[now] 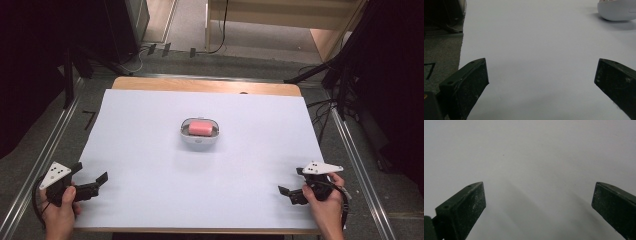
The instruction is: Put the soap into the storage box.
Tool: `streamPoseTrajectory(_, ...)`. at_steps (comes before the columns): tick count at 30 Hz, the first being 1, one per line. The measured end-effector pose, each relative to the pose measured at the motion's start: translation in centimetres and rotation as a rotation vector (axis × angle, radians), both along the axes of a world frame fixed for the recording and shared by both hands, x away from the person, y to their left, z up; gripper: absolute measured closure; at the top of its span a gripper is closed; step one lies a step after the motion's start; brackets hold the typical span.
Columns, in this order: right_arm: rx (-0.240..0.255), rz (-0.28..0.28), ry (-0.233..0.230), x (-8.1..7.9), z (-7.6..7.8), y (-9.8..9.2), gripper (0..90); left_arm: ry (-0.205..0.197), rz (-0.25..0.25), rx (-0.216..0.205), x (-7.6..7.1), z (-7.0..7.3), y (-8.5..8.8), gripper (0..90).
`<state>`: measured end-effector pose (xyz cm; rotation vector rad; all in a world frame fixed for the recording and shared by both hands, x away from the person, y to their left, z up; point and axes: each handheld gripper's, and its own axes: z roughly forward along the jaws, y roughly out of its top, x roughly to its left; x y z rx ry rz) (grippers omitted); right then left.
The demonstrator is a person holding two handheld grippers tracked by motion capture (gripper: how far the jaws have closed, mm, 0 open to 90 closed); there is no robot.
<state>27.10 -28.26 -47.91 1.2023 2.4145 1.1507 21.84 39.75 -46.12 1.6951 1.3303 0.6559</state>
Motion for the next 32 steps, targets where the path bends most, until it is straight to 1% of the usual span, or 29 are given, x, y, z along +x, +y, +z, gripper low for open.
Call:
streamPoseTrajectory(11, 0.014, -0.058, 0.010, -1.3, -0.5, -2.5, 0.0, -0.003, 0.002, 0.002, 0.0, 0.0, 0.0, 0.0)
streamPoseTrajectory(13, 0.014, -0.061, 0.005, -1.5, -0.6, -2.9, 0.0, -0.004, 0.002, 0.002, 0.0, 0.0, 0.0, 0.0)
streamPoseTrajectory(18, 0.030, -0.092, 0.004, -2.0, -0.8, -3.8, 0.0, -0.005, 0.001, 0.003, 0.0, 0.0, 0.0, 0.0)
streamPoseTrajectory(20, 0.038, -0.100, -0.004, -2.1, -0.8, -4.2, 0.0, -0.006, 0.002, 0.003, 0.0, 0.0, 0.0, 0.0)
streamPoseTrajectory(28, 0.066, -0.122, -0.023, -2.6, -0.9, -5.0, 0.0, -0.007, 0.005, 0.000, -0.1, 0.0, 0.0, 0.0)
streamPoseTrajectory(30, 0.066, -0.127, -0.025, -2.7, -0.9, -5.0, 0.0, -0.004, 0.002, 0.002, 0.0, 0.0, 0.0, 0.0)
streamPoseTrajectory(32, 0.065, -0.129, -0.037, -2.8, -0.9, -4.9, 0.0, 0.004, 0.001, 0.000, 0.0, 0.0, 0.0, 0.0)
